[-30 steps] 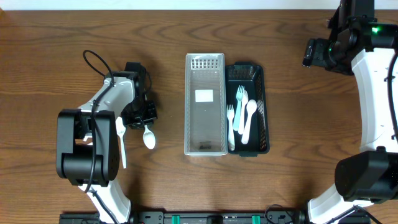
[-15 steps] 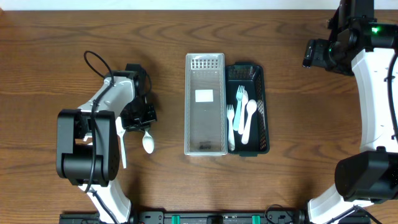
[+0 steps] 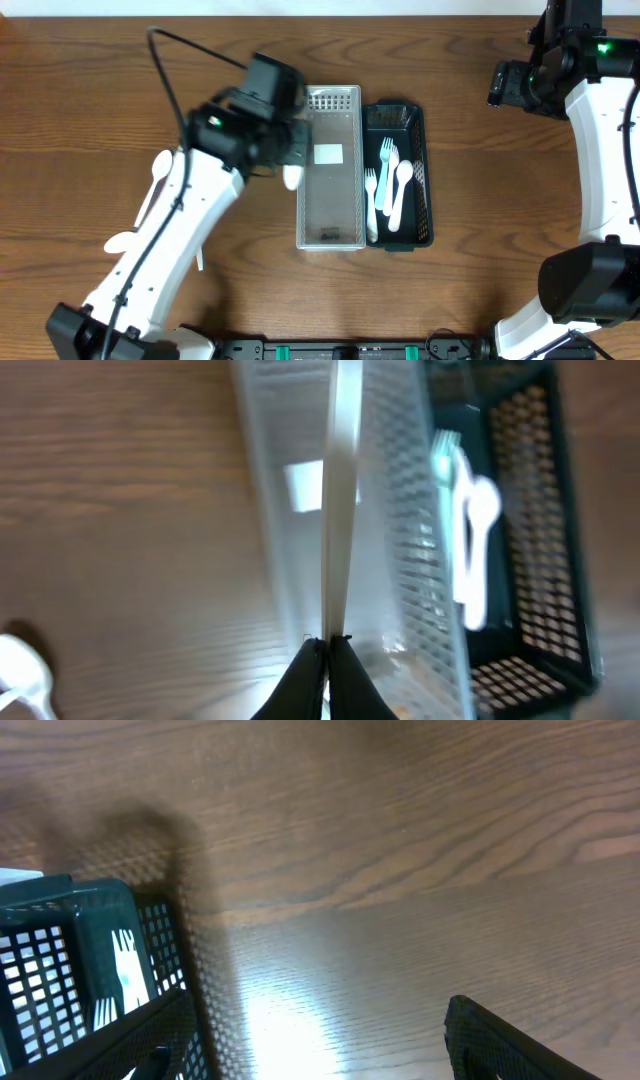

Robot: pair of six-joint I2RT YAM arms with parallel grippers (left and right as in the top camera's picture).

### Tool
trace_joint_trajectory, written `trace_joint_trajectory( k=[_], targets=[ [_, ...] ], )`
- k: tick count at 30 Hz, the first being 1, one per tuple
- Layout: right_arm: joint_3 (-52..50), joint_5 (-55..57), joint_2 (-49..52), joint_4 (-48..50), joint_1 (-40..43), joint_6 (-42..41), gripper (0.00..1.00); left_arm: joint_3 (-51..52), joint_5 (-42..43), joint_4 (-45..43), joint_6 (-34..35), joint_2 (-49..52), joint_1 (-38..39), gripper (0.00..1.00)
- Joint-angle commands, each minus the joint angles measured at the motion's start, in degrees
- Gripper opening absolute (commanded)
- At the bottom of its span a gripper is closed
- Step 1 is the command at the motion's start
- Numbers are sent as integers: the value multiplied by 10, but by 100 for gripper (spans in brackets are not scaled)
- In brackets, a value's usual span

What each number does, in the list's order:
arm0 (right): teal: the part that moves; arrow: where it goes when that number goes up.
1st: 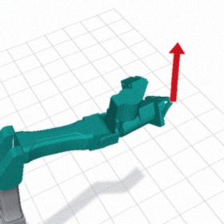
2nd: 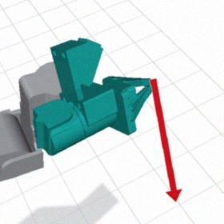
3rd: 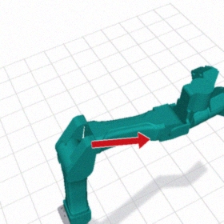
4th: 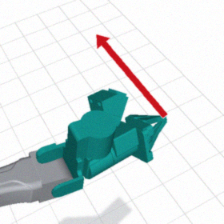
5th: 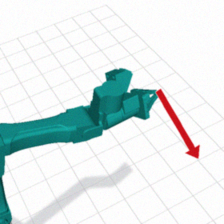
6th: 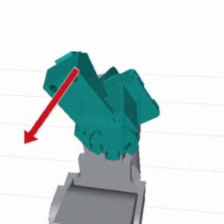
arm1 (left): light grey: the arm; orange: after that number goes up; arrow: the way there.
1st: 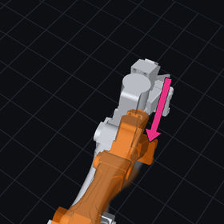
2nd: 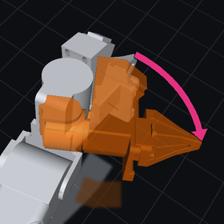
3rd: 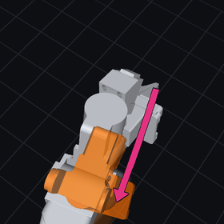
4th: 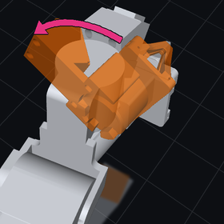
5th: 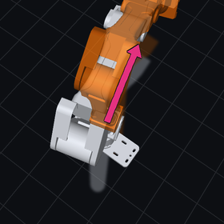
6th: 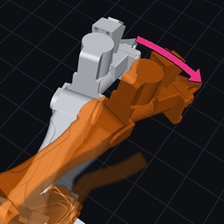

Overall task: Pack container
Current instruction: 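Carry the white spoon right and drop it into the clear basket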

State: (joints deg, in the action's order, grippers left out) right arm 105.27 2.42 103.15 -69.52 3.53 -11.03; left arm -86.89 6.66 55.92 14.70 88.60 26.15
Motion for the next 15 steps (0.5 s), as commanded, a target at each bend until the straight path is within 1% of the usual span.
trace_joint_trajectory(
  k=[1, 5, 8, 10, 13, 15],
  targets=[
    [-3, 8, 7, -1, 3, 8, 83, 9, -19, -12, 21, 40, 48, 6],
    [-3, 8, 7, -1, 3, 8, 83, 9, -17, -23, 32, 94, 81, 7],
    [-3, 8, 7, -1, 3, 8, 83, 9, -17, -28, 32, 137, 92, 27],
    [-3, 8, 7, -2, 3, 9, 83, 9, -17, -29, 32, 151, 92, 36],
    [-3, 8, 7, -4, 3, 9, 83, 3, -22, -27, 25, 146, 87, 46],
    [-3, 8, 7, -4, 3, 9, 83, -16, -23, -8, 10, 130, 78, 47]
  ],
)
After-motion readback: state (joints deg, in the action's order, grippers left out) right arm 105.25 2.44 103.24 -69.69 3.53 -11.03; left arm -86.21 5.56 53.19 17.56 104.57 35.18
